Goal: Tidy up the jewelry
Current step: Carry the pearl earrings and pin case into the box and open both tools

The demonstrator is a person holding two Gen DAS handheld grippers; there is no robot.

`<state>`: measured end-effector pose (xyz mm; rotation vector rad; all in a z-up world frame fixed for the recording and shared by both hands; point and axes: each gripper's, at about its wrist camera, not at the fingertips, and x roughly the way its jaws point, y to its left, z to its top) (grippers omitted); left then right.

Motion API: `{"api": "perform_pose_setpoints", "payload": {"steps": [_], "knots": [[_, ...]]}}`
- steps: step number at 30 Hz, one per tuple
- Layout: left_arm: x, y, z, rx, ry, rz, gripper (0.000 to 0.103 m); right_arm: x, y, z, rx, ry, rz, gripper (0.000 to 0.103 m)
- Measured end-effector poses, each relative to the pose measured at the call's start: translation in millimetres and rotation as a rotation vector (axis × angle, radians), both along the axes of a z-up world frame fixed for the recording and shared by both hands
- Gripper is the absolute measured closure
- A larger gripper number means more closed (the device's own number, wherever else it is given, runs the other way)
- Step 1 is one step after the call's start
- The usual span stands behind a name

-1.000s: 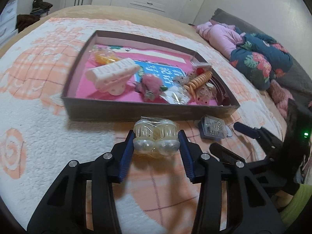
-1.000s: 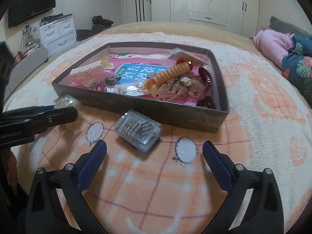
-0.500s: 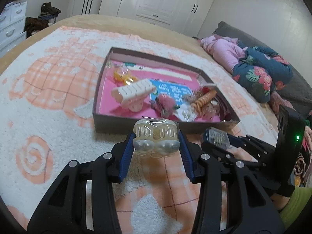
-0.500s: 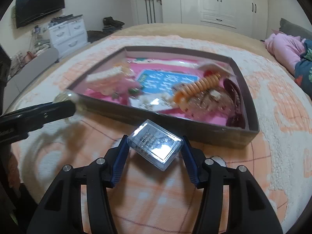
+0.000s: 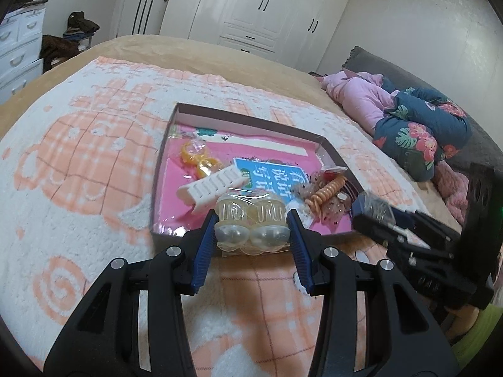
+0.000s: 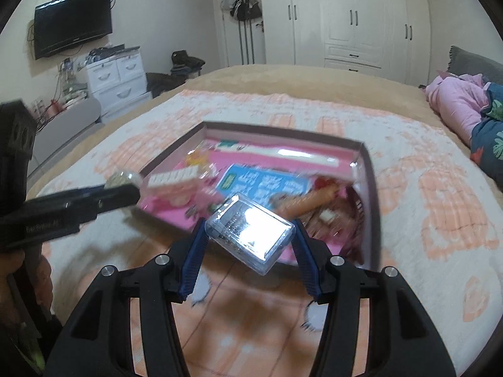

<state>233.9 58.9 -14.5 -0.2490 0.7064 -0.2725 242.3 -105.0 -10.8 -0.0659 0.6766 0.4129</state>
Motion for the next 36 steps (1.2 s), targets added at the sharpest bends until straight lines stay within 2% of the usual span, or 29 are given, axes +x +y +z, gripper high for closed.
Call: {"api": "perform_pose_setpoints", "payload": {"steps": [18, 28, 36], "knots": [[60, -41, -4, 0.012, 0.016, -0.069, 0.067, 40, -31, -1, -0.023, -0.017, -0.099, 0.051], [85, -57, -16, 0.019, 0.043, -0.093, 0.067, 48, -31, -23, -0.045, 0.028, -0.099, 0.051], [90, -57, -26, 0.030, 0.061, -0.087, 0.066, 43, -18, -41, -0.057, 0.065, -0.065, 0.051]]}}
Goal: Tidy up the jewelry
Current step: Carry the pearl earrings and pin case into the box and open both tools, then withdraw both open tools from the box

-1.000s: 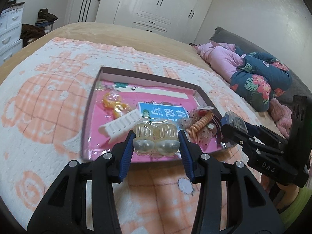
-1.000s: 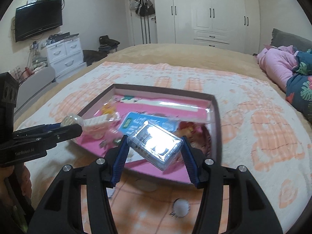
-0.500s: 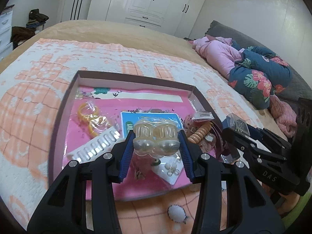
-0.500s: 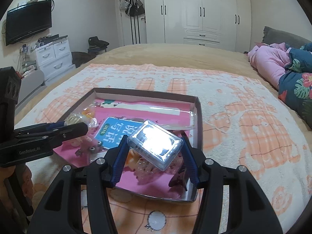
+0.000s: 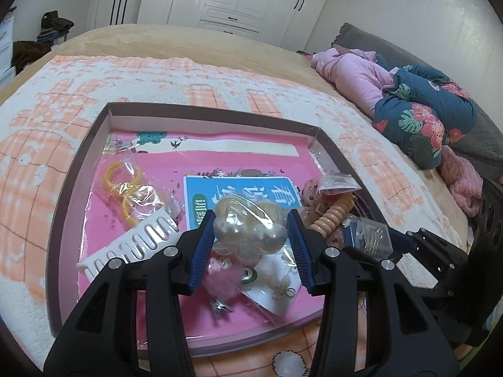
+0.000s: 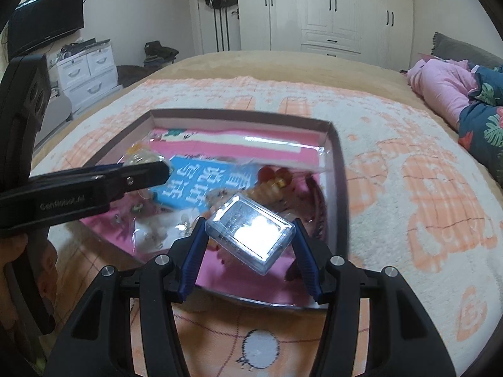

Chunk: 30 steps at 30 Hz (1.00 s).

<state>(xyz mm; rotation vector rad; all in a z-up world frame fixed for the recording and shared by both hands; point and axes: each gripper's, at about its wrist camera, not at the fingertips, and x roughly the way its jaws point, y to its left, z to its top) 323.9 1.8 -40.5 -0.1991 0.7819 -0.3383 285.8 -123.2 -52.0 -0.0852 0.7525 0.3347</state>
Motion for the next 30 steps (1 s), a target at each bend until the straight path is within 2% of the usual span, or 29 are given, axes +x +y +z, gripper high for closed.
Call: {"api": "perform_pose_setpoints", "payload": {"steps": [4, 7, 9, 12, 26, 30], "knots": [[-2, 3, 2, 0.000, -0.006, 0.009, 0.066, -2, 3, -1, 0.015, 0.017, 0.011, 0.050], [-7, 5, 3, 0.001, -0.008, 0.015, 0.066, -7, 3, -1, 0.029, 0.020, 0.015, 0.040], [-11, 7, 5, 0.002, -0.011, 0.018, 0.065, -13, 2, 2, 0.031, 0.013, 0.016, 0.038], [-20, 11, 10, 0.005, -0.024, 0.025, 0.061, -22, -2, 7, 0.033, -0.003, 0.009, 0.037], [-93, 26, 48, 0.040, -0.109, 0.052, 0.043, -89, -17, 45, 0.055, -0.098, -0.007, 0.017], [-119, 33, 55, 0.040, -0.123, 0.070, 0.033, -108, -16, 58, 0.062, -0.125, -0.002, 0.010]]}}
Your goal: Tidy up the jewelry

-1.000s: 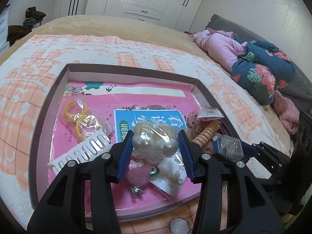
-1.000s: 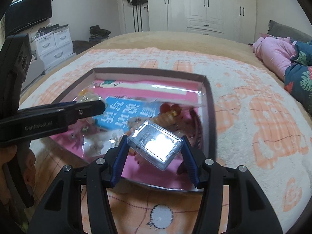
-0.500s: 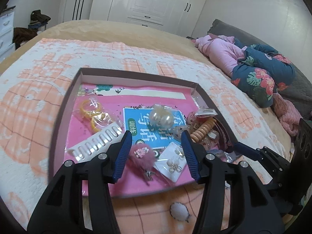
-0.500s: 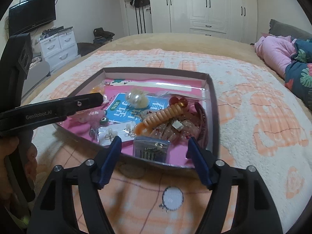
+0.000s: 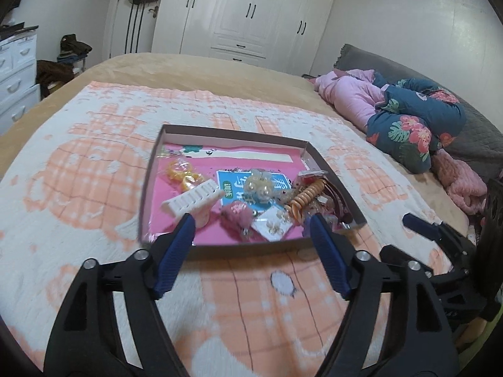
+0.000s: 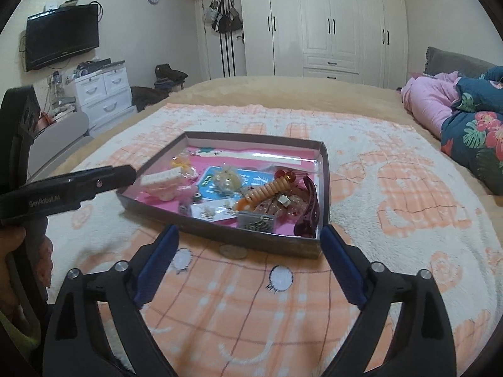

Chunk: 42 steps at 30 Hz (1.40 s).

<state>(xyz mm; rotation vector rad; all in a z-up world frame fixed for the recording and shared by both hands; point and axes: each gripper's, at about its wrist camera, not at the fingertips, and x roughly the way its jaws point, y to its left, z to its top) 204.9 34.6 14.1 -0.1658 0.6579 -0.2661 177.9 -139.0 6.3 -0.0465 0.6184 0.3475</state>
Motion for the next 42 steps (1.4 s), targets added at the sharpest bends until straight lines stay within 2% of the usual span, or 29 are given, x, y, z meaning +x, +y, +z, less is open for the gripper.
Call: {"api": "perform_pose_setpoints", "payload": {"steps": [7, 21, 30, 34, 42], "knots": [[-41, 9, 9, 0.003, -0.030, 0.036, 0.011, -34, 2, 10, -0.001, -0.035, -0.004, 0.006], [-96, 7, 3, 0.043, -0.066, 0.057, 0.011, -82, -10, 7, 0.011, -0.088, -0.048, 0.006], [-120, 0, -5, 0.026, -0.107, 0.063, 0.011, -108, -17, -5, 0.006, -0.128, -0.055, 0.006], [-130, -7, -5, 0.033, -0.140, 0.061, 0.011, -115, -19, -13, 0.008, -0.132, -0.066, 0.006], [-148, -18, -2, 0.039, -0.218, 0.066, 0.011, -126, -24, -10, 0.033, -0.197, -0.101, 0.006]]}}
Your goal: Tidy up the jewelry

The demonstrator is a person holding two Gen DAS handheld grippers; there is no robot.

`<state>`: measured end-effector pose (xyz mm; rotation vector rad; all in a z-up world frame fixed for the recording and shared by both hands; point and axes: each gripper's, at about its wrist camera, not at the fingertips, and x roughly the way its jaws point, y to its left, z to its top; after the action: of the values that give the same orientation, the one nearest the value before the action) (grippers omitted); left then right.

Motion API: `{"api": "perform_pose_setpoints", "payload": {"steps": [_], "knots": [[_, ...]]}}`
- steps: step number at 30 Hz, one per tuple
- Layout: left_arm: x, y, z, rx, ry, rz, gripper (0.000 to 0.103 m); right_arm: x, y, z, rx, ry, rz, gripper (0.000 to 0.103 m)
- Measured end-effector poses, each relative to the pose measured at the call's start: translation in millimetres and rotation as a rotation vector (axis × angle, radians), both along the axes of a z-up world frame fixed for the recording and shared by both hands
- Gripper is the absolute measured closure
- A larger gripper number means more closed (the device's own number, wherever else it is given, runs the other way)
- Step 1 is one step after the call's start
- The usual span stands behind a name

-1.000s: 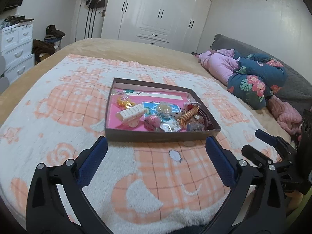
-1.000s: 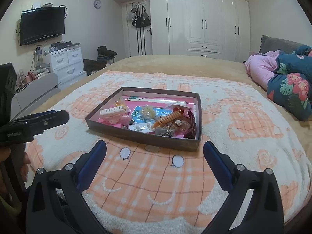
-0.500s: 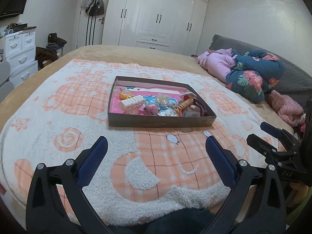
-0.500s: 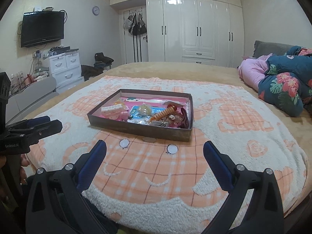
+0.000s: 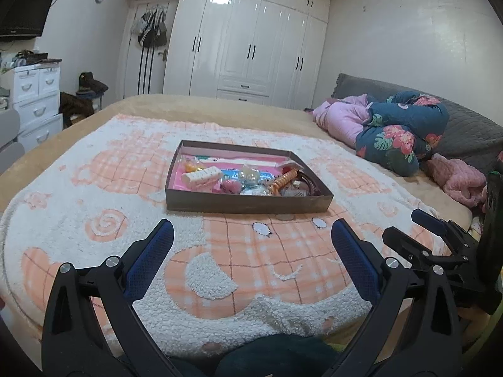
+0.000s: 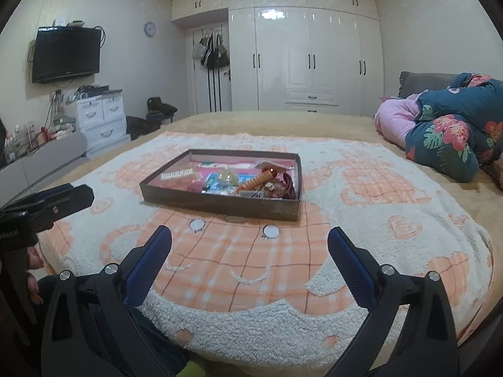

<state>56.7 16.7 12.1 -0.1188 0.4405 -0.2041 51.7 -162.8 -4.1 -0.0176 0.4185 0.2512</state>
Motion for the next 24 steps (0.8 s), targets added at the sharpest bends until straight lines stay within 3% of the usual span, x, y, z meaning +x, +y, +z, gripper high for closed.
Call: {"api": "perform_pose_setpoints", "payload": {"steps": [7, 15, 24], "knots": [[-7, -1, -3, 0.022, -0.048, 0.043, 0.011, -5, -6, 2, 0.016, -0.045, -0.039, 0.006], [-1, 3, -12, 0.031, -0.008, 0.093, 0.011, -5, -7, -3, 0.017, -0.041, -0.057, 0.006], [-2, 2, -12, 0.046, -0.018, 0.089, 0.011, -6, -6, -4, 0.015, -0.045, -0.062, 0.006]]}}
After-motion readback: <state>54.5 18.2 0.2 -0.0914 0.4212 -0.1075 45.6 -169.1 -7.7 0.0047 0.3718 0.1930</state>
